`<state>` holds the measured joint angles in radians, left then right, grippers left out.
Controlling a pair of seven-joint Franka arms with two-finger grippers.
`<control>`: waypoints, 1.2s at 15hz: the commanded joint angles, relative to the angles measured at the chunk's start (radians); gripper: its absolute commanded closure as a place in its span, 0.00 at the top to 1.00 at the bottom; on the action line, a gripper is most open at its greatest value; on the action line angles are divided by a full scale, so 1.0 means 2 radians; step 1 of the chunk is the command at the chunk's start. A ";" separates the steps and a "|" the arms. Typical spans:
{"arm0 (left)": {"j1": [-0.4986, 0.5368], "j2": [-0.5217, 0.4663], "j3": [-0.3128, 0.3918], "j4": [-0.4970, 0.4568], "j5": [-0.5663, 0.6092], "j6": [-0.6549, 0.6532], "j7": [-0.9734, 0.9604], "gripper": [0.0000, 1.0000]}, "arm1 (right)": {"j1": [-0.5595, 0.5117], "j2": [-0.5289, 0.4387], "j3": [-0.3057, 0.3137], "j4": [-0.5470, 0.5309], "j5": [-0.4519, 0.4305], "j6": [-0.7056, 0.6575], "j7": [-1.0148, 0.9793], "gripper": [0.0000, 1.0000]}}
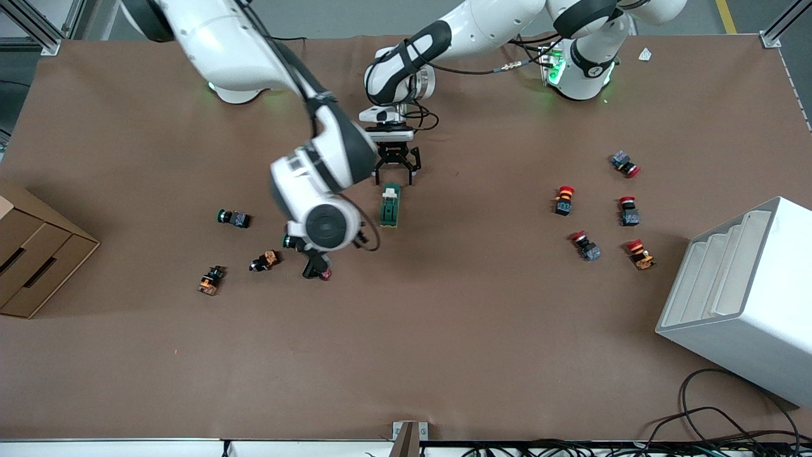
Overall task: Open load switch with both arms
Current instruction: 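Lift the right gripper off the lever and draw it back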
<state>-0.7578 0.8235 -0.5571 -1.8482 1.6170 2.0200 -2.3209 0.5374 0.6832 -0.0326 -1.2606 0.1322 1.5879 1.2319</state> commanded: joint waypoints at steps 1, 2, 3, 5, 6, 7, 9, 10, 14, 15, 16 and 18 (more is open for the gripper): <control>0.003 -0.028 -0.002 0.011 -0.046 0.005 0.033 1.00 | -0.051 -0.045 0.009 -0.020 -0.025 -0.013 -0.152 1.00; 0.003 -0.037 -0.002 0.016 -0.055 0.004 0.043 1.00 | -0.071 -0.055 0.009 -0.020 -0.030 -0.018 -0.213 1.00; 0.004 -0.046 -0.002 0.024 -0.070 0.005 0.054 1.00 | -0.094 -0.062 0.009 -0.019 -0.031 -0.021 -0.264 1.00; 0.007 -0.068 0.000 0.050 -0.119 0.005 0.070 1.00 | -0.143 -0.080 0.009 -0.019 -0.040 -0.029 -0.359 1.00; 0.016 -0.079 0.001 0.057 -0.137 0.004 0.087 1.00 | -0.167 -0.088 0.009 -0.019 -0.051 -0.035 -0.408 1.00; 0.029 -0.093 -0.001 0.061 -0.157 0.005 0.119 1.00 | -0.191 -0.097 0.009 -0.019 -0.056 -0.038 -0.455 1.00; 0.049 -0.120 -0.001 0.074 -0.217 0.005 0.182 1.00 | -0.232 -0.114 0.009 -0.019 -0.058 -0.038 -0.522 1.00; 0.062 -0.132 -0.001 0.083 -0.250 0.004 0.213 1.00 | -0.248 -0.122 0.008 -0.019 -0.059 -0.039 -0.548 1.00; 0.131 -0.178 -0.001 0.113 -0.370 0.004 0.301 1.00 | -0.276 -0.138 0.007 -0.015 -0.107 -0.061 -0.614 1.00; 0.155 -0.184 -0.001 0.125 -0.395 0.005 0.314 1.00 | -0.283 -0.137 0.008 -0.009 -0.108 -0.065 -0.612 1.00; 0.173 -0.185 -0.001 0.137 -0.419 0.004 0.326 1.00 | -0.289 -0.137 0.008 0.007 -0.108 -0.070 -0.612 1.00; 0.211 -0.188 -0.001 0.165 -0.458 -0.011 0.366 1.00 | -0.292 -0.135 0.008 0.033 -0.108 -0.090 -0.611 1.00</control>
<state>-0.3955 0.4514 -0.5543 -1.5666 0.7736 2.0202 -1.6558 -0.0234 0.4238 -0.0391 -1.2359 -0.0619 1.4506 0.0165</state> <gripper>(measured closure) 0.000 0.000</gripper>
